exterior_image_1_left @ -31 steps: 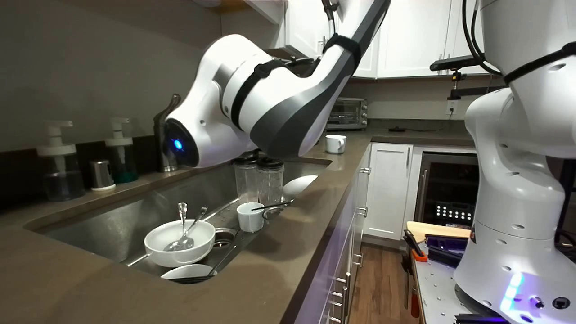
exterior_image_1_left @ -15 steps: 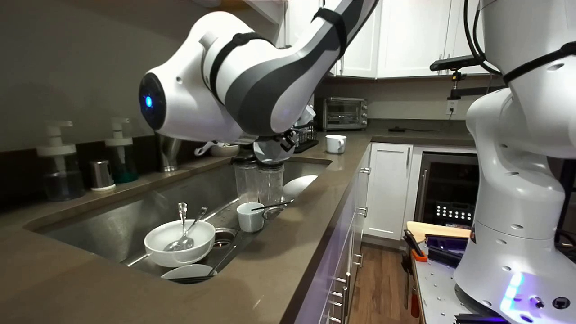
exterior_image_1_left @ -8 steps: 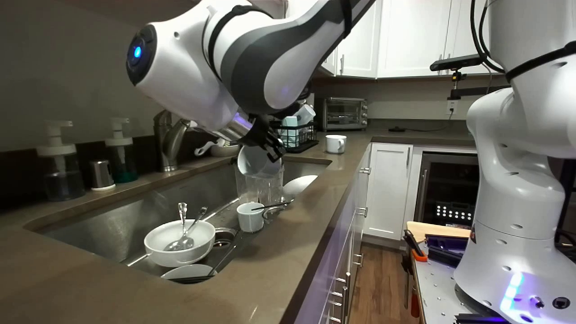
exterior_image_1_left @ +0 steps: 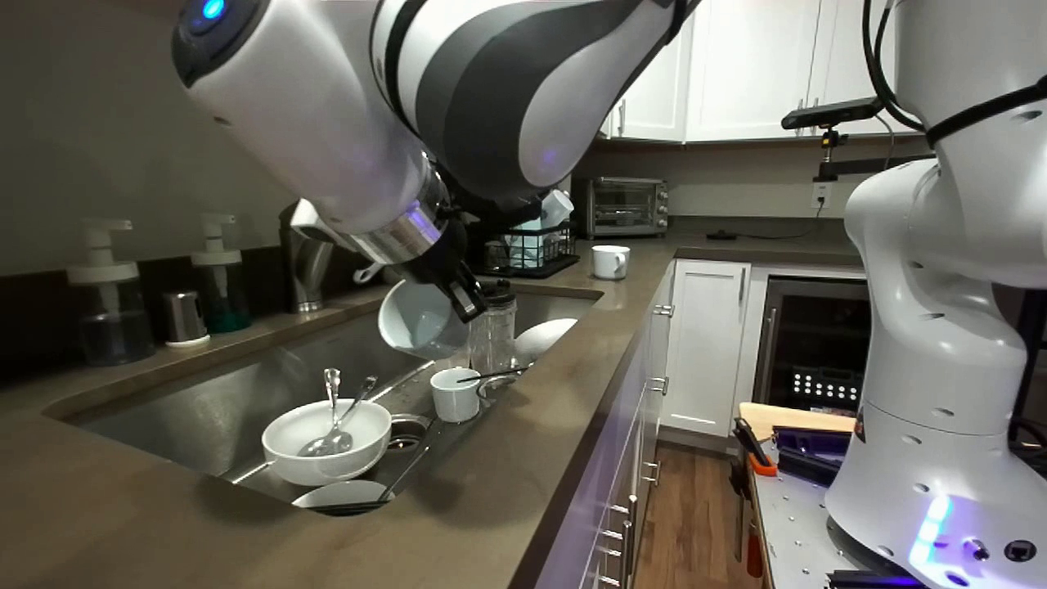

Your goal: Pour the water from the left cup into the sink

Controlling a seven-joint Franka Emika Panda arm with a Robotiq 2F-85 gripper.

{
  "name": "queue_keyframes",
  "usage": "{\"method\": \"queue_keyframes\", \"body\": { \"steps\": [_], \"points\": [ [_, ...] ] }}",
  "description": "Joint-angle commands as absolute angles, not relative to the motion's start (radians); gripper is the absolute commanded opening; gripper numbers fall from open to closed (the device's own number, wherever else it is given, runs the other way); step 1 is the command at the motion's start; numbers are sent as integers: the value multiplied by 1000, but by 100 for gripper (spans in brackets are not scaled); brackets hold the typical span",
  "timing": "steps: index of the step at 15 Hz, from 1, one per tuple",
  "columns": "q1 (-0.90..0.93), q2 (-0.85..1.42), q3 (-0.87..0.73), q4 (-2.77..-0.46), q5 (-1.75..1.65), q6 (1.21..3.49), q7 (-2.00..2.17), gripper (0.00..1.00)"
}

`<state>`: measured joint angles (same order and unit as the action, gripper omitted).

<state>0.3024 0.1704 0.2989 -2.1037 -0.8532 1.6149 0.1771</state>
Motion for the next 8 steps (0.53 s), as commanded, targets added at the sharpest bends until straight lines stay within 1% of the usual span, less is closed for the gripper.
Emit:
{"method": "queue_keyframes", "body": {
  "steps": [1,8],
  "points": [
    [321,105,317,-2149,-842,1696,190,4],
    [317,70,320,-2137,-798,1886,142,4]
  ]
}}
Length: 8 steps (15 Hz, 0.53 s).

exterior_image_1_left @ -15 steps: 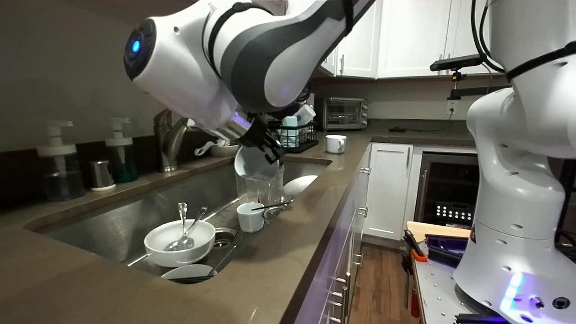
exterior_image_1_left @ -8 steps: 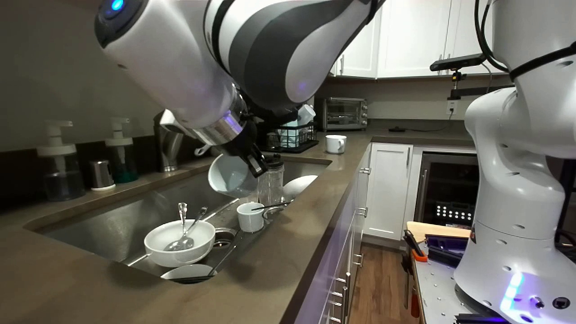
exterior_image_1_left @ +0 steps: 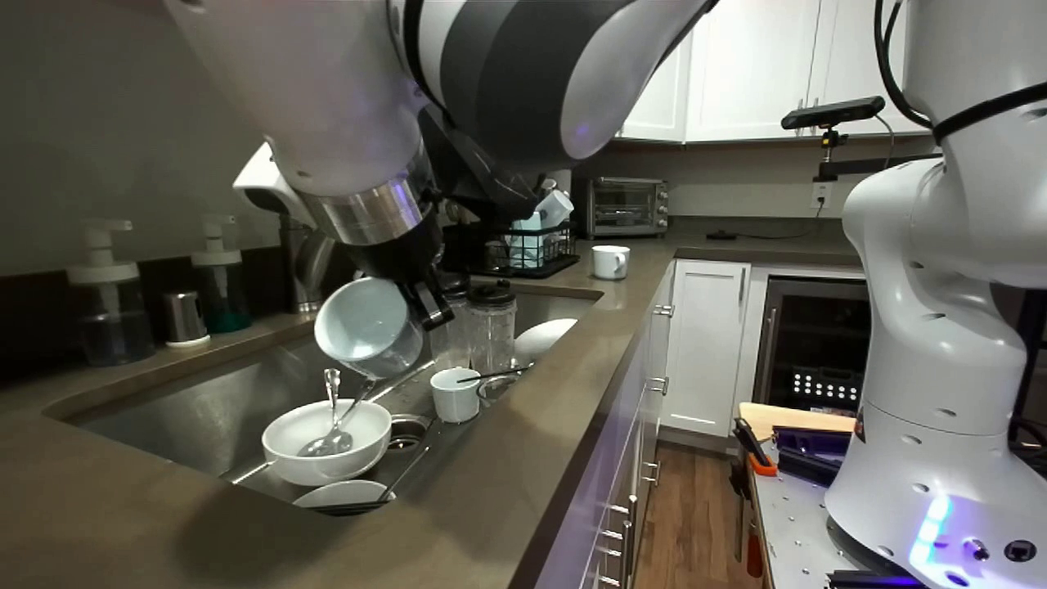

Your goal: Pour the water from the left cup into the sink

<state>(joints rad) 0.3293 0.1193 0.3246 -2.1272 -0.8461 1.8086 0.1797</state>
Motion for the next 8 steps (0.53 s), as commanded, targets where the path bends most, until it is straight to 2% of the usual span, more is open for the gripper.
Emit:
{"method": "queue_keyframes", "body": {
  "steps": [1,8],
  "points": [
    [314,68,316,-2133,-780,1916,128,4],
    [295,79,287,-2078,-567,2049,-43,4]
  ]
}}
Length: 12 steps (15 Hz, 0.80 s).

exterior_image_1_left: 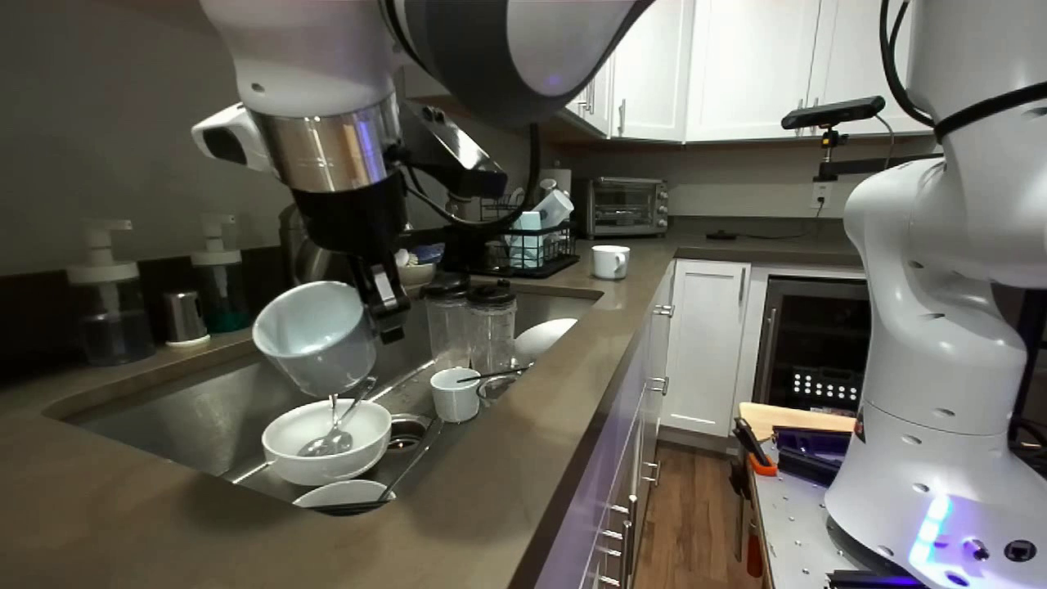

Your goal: Pour the water from the left cup into the sink

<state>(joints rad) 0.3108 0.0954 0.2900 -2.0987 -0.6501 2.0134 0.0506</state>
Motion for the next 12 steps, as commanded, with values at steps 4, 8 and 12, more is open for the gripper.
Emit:
{"method": "queue_keyframes", "body": {
  "steps": [4,8,12],
  "points": [
    [305,92,290,-2053,-483,2068,-109,4],
    [319,99,306,-2047,-454,2089,-139,4],
    [334,116,323,-2038,-422,2129,-161,4]
  ]
}}
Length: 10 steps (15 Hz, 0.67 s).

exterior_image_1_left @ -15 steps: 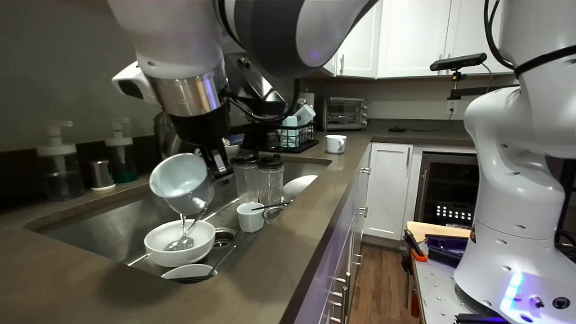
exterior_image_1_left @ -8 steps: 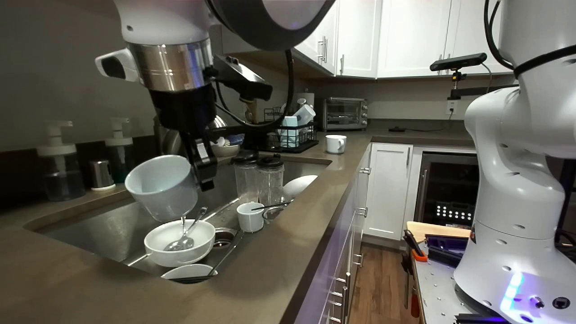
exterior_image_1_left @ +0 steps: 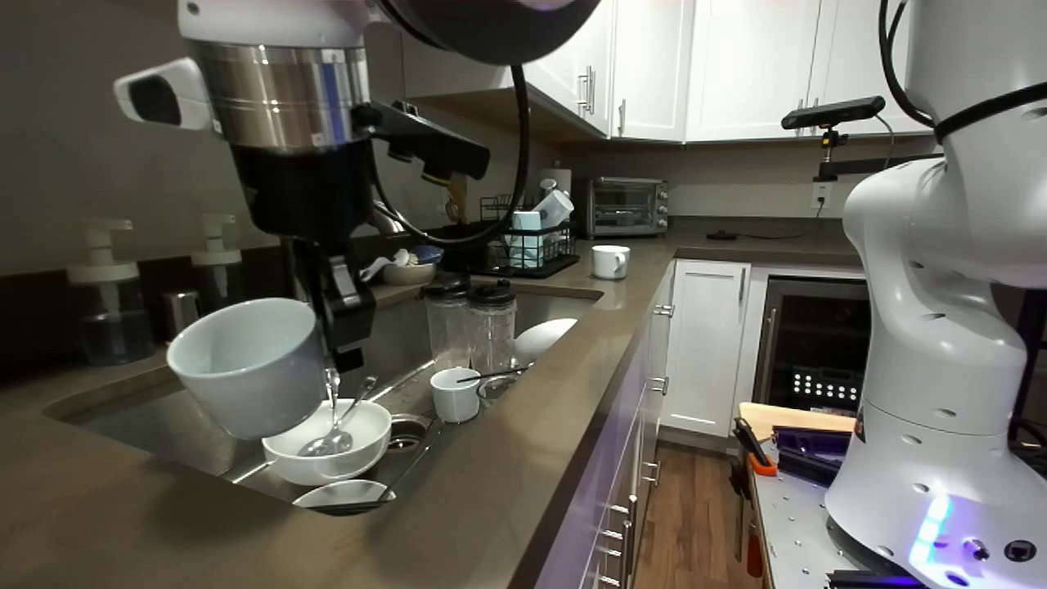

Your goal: Pour the water from the left cup into the sink

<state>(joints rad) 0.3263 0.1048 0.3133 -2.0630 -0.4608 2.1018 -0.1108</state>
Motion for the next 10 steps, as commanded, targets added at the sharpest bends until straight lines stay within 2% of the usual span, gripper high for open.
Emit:
{"method": "queue_keyframes", "body": {
  "steps": [1,10],
  "points": [
    [338,124,327,-2033,-415,2135,-164,4],
    [363,227,354,-1948,-343,2179,-214,4]
  ]
}}
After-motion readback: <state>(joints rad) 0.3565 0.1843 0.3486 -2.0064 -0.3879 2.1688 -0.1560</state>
